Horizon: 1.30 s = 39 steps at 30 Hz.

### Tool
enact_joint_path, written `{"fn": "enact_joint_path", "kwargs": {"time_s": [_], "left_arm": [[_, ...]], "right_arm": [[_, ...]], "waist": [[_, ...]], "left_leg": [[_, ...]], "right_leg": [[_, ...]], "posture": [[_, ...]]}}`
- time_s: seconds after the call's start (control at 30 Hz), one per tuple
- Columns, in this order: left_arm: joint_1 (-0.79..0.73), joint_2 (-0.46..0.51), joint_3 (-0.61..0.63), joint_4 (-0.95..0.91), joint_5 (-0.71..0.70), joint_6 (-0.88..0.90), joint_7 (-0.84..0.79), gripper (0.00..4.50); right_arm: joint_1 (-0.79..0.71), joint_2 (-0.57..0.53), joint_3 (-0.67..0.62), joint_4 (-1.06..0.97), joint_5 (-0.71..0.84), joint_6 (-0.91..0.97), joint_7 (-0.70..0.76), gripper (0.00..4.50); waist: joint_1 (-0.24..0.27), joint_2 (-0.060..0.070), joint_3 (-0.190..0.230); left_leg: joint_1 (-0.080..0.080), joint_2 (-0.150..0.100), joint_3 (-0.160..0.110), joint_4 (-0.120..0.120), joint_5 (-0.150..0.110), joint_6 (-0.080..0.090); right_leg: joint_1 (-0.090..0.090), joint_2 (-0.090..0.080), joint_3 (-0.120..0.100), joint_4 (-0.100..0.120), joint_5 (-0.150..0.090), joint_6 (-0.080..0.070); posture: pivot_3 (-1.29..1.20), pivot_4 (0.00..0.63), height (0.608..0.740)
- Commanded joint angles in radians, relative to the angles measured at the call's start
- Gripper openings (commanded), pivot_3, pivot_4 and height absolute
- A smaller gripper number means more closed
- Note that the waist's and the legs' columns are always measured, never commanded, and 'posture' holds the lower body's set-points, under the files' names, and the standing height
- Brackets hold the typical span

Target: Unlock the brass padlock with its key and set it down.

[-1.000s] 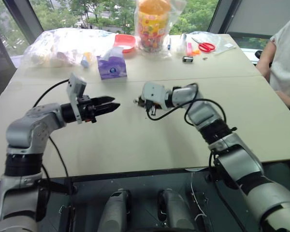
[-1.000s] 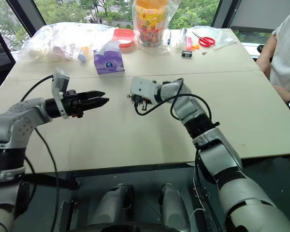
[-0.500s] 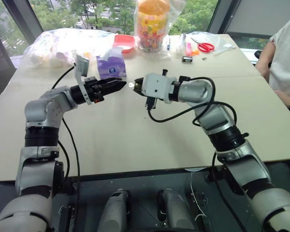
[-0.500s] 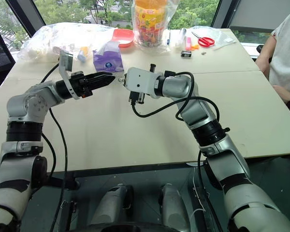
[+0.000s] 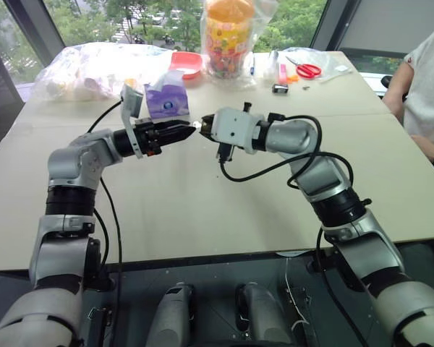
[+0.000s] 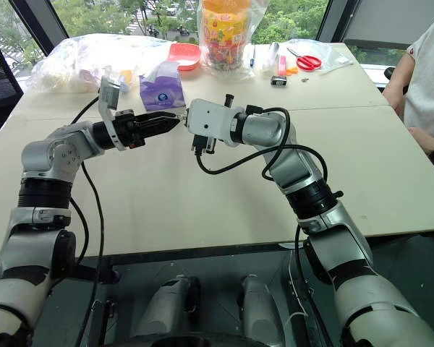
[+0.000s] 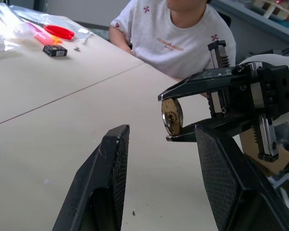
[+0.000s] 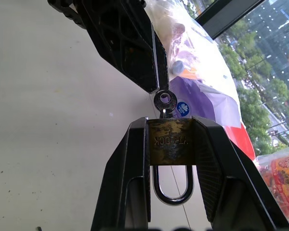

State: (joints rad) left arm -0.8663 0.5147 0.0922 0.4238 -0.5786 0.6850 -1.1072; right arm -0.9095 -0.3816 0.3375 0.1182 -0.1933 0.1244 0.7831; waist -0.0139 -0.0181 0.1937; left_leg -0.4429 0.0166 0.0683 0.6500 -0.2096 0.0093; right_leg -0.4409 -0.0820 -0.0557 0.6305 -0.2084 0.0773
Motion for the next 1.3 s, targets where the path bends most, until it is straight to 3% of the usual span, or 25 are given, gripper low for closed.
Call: {"fn": "enact_joint_path", "kwargs": {"time_s": [0.03, 0.2, 0.23, 0.47, 0.6, 0.93, 1.0, 1.1, 1.2, 1.3], "left_arm": [[-0.032, -0.001, 0.003, -0.012, 0.007, -0.019, -0.011, 2.24], [-0.046, -0.020, 0.003, -0.005, 0.007, -0.020, -0.013, 0.08], [-0.047, -0.021, -0.002, -0.005, 0.013, -0.022, -0.014, 0.01], [-0.042, -0.017, -0.016, -0.002, 0.061, -0.069, -0.007, 0.01], [-0.026, 0.028, -0.107, -0.008, 0.201, -0.277, -0.052, 0.01], [-0.065, 0.058, -0.167, 0.044, 0.319, -0.618, -0.178, 0.01], [-0.065, 0.061, -0.176, 0.045, 0.314, -0.573, -0.209, 0.01], [-0.099, 0.060, -0.145, 0.059, 0.224, -0.279, -0.221, 0.01], [-0.123, 0.065, -0.096, 0.062, 0.126, -0.066, -0.246, 0.87], [-0.112, 0.081, -0.078, 0.033, 0.075, 0.062, -0.255, 2.17]], "right_arm": [[-0.012, 0.008, -0.013, -0.059, 0.002, -0.002, -0.007, 0.70], [-0.006, 0.011, -0.009, -0.075, 0.002, 0.007, -0.003, 0.70], [-0.005, 0.012, -0.008, -0.077, 0.001, 0.009, -0.003, 0.70], [0.003, 0.011, -0.004, -0.089, 0.000, 0.018, 0.006, 0.70], [0.011, 0.010, -0.002, -0.093, 0.005, 0.027, 0.019, 0.70], [0.014, 0.016, 0.001, -0.095, 0.010, 0.028, 0.048, 0.70], [0.016, 0.018, 0.001, -0.098, 0.008, 0.029, 0.048, 0.70], [0.018, 0.019, 0.003, -0.104, 0.000, 0.026, 0.042, 0.70], [0.020, 0.019, 0.003, -0.110, -0.004, 0.030, 0.037, 0.70], [0.030, 0.018, 0.001, -0.118, -0.003, 0.039, 0.036, 0.70]], "waist": [[0.000, 0.000, 0.000], [0.002, 0.000, 0.000], [0.001, 0.000, 0.000], [0.000, 0.000, 0.000], [0.002, 0.000, 0.000], [0.001, 0.000, 0.000], [0.002, 0.000, 0.000], [0.003, 0.000, 0.000], [-0.001, 0.000, 0.000], [-0.003, 0.000, 0.000]], "left_leg": [[0.000, 0.000, 0.000, 0.000, 0.000, 0.000], [0.000, 0.000, 0.000, 0.000, 0.000, 0.000], [0.000, 0.000, 0.000, 0.000, 0.000, 0.000], [0.000, 0.000, 0.000, 0.000, 0.000, 0.000], [0.000, 0.000, 0.000, 0.000, 0.000, 0.000], [0.000, 0.000, 0.001, 0.000, 0.000, 0.000], [0.000, 0.000, 0.001, 0.000, 0.000, 0.000], [0.000, 0.000, 0.001, 0.000, 0.000, 0.000], [0.000, 0.000, 0.001, 0.001, 0.000, 0.000], [-0.001, 0.000, 0.000, 0.000, 0.000, 0.000]], "right_leg": [[0.000, 0.000, 0.000, 0.000, 0.000, 0.000], [0.000, 0.000, 0.000, 0.000, 0.000, 0.000], [0.000, 0.000, 0.000, 0.000, 0.000, 0.000], [0.000, 0.000, 0.000, 0.000, 0.000, 0.000], [0.000, 0.000, 0.000, 0.000, 0.000, 0.000], [0.000, 0.000, 0.000, 0.000, 0.000, 0.000], [0.000, 0.000, 0.000, 0.000, 0.000, 0.000], [0.000, 0.000, 0.000, 0.000, 0.000, 0.000], [0.000, 0.000, 0.000, 0.000, 0.000, 0.000], [0.000, 0.000, 0.000, 0.000, 0.000, 0.001]], "posture": [[0.00, 0.150, 0.740], [0.00, 0.150, 0.740], [0.00, 0.150, 0.740], [0.00, 0.150, 0.740], [0.00, 0.150, 0.740], [0.00, 0.150, 0.740], [0.00, 0.150, 0.740], [0.00, 0.150, 0.740], [0.00, 0.150, 0.740], [0.00, 0.150, 0.740]]}}
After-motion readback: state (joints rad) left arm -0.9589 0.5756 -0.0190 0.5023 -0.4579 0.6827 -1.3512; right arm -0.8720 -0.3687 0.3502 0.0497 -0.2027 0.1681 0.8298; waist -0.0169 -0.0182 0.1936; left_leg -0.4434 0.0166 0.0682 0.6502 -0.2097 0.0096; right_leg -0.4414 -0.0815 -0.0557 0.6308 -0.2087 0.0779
